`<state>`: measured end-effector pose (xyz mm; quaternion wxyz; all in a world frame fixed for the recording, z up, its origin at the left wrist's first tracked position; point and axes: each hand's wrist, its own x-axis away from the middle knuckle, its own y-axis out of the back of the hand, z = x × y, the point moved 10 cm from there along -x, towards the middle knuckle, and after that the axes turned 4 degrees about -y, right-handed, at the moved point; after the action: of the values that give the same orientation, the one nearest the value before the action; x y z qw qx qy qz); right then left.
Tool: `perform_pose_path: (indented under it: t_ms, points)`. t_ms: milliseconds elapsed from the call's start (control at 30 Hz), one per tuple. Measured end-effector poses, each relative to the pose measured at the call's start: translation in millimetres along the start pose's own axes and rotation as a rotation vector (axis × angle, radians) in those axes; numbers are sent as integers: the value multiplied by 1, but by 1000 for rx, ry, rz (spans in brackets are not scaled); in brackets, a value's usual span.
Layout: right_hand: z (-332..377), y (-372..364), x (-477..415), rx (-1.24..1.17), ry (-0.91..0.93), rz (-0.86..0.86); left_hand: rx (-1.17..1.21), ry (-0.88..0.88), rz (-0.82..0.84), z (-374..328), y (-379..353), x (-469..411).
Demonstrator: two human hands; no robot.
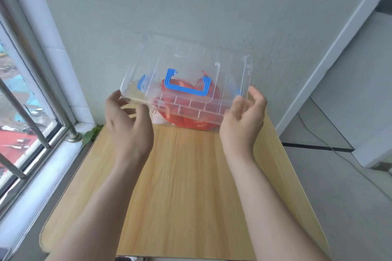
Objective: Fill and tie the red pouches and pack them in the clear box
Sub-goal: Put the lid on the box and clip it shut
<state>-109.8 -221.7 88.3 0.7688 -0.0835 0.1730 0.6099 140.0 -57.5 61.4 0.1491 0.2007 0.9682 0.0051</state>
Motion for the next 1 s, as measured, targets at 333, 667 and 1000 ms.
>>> perform_pose_path:
  t_ms: [333, 667, 1000]
  points:
    - [0, -38, -45, 267, -119, 67, -21, 70, 294, 19, -41, -25]
    - [-33, -58, -47, 574, -129, 219, 137, 182, 461, 12, -56, -16]
    - [-30, -49, -43, 570, -135, 244, 280, 312, 161, 41, -36, -28]
